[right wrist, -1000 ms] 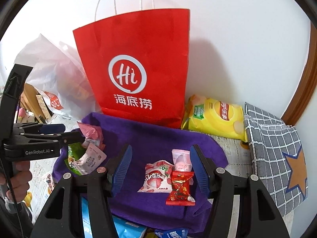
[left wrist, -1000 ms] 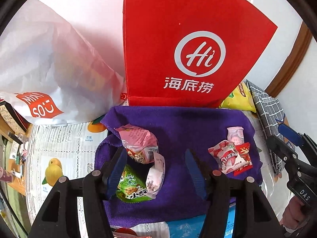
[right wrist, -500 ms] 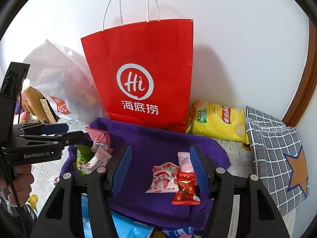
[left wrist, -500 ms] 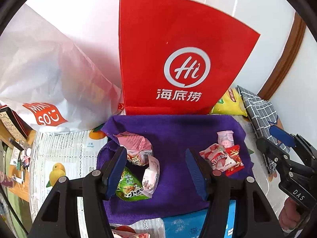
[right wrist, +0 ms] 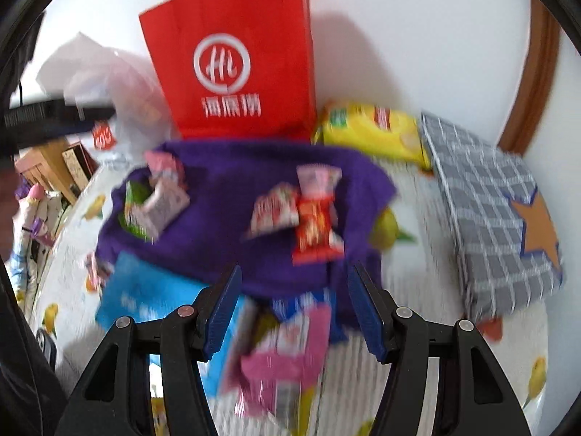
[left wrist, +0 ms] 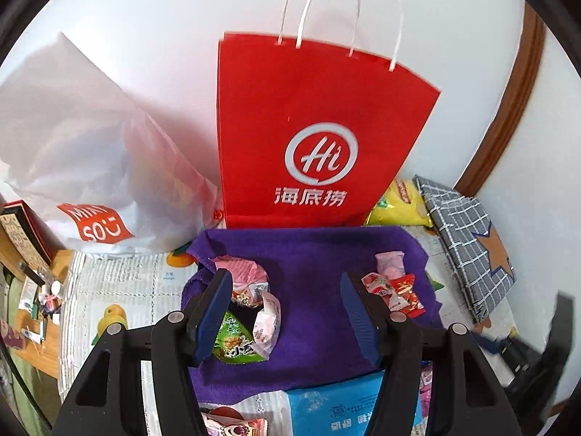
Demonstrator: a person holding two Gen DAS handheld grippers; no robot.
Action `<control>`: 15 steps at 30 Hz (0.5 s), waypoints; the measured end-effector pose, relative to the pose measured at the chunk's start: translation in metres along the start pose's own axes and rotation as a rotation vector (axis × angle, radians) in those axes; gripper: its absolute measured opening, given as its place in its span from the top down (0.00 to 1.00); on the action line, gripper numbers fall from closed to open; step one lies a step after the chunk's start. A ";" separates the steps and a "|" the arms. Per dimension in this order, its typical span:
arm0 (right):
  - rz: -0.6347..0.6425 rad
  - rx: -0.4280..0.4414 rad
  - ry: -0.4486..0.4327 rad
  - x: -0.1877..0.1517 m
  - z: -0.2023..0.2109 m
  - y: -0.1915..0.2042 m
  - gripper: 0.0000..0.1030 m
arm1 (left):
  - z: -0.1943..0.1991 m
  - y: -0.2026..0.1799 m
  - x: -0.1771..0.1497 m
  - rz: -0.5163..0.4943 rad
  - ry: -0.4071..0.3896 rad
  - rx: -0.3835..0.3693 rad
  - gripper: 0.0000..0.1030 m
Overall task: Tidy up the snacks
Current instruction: 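Pull both tools back from the towel toward the scattered snacks, then close the right tool on the pink chip bag while the left tool grasps the candy stick packet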
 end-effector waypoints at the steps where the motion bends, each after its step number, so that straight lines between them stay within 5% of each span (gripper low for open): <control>1: -0.001 0.000 0.011 -0.007 -0.001 0.000 0.41 | 0.004 -0.001 0.001 -0.002 -0.008 0.002 0.41; 8: -0.009 0.050 0.076 -0.053 -0.013 0.008 0.41 | 0.025 -0.005 -0.013 0.015 -0.028 0.001 0.38; 15: -0.051 0.083 0.026 -0.069 0.005 0.005 0.62 | 0.038 0.016 -0.053 0.032 0.015 0.081 0.38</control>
Point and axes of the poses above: each gripper's, at about its wrist camera, not at the fingertips, and z roughly against the way its jaws point, y to its left, x to its top, the point moved 9 cm from there along -z, roughly the way its jaws point, and after that the axes turned 4 degrees about -x, right-handed, at the moved point
